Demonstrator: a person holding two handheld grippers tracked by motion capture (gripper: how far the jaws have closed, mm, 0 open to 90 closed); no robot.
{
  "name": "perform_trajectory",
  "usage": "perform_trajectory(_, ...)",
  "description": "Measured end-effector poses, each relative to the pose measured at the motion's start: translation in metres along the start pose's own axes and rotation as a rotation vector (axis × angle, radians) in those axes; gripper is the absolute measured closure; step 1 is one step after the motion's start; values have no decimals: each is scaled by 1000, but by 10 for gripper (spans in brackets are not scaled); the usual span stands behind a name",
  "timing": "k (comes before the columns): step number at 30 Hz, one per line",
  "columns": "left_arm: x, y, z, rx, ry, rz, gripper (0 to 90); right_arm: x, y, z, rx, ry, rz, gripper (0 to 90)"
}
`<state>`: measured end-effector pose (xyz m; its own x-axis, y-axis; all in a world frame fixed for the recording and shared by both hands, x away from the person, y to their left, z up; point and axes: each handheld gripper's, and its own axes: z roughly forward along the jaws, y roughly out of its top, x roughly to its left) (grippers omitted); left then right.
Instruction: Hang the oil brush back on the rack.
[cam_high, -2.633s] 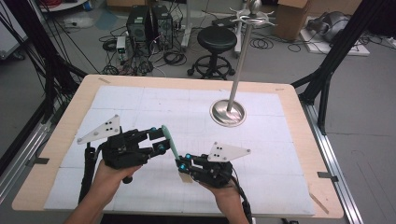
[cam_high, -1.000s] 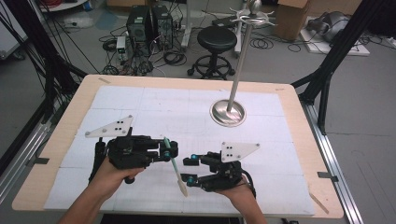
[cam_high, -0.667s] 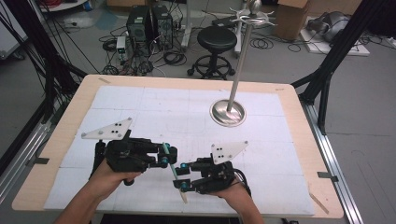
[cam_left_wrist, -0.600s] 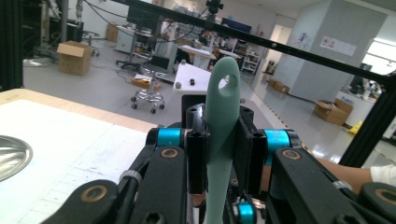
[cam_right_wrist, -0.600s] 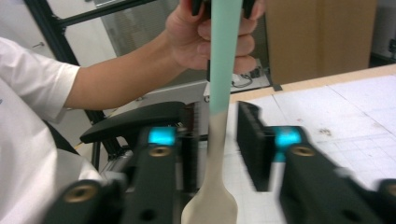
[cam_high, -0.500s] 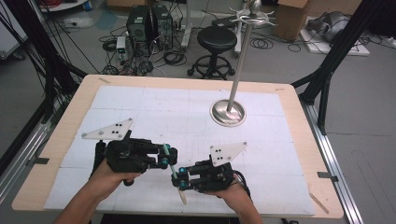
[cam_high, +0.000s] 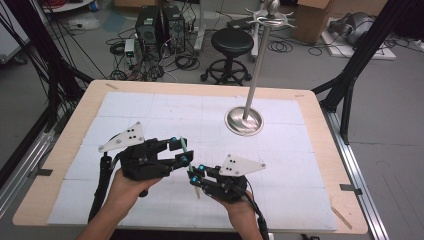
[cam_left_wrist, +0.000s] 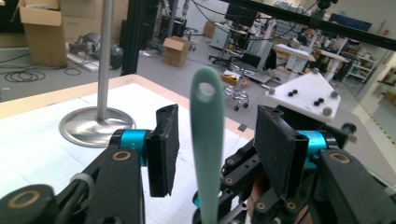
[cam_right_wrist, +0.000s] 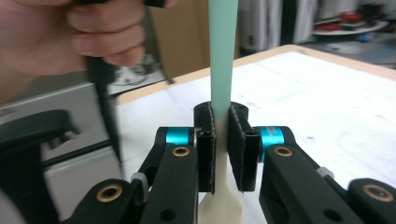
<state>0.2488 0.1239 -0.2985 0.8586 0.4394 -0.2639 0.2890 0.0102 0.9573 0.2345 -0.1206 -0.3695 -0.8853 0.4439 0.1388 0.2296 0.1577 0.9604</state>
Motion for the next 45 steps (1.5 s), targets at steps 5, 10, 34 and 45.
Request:
perform_trajectory(5, 5, 2, 5, 22, 53, -40, 569, 3, 0, 0, -4, -57, -14, 825)
perform_trajectory(10, 6, 2, 11, 34, 67, -63, 697, 10, 1, 1, 23, -155, -48, 825)
perform_trajectory(34, 11, 5, 3, 51, -219, -22, 784, -29, 10, -25, -57, 312, 29, 607)
perform_trajectory(45, 8, 4, 0, 46, -352, 16, 802, -29, 9, -10, -9, 484, 29, 690)
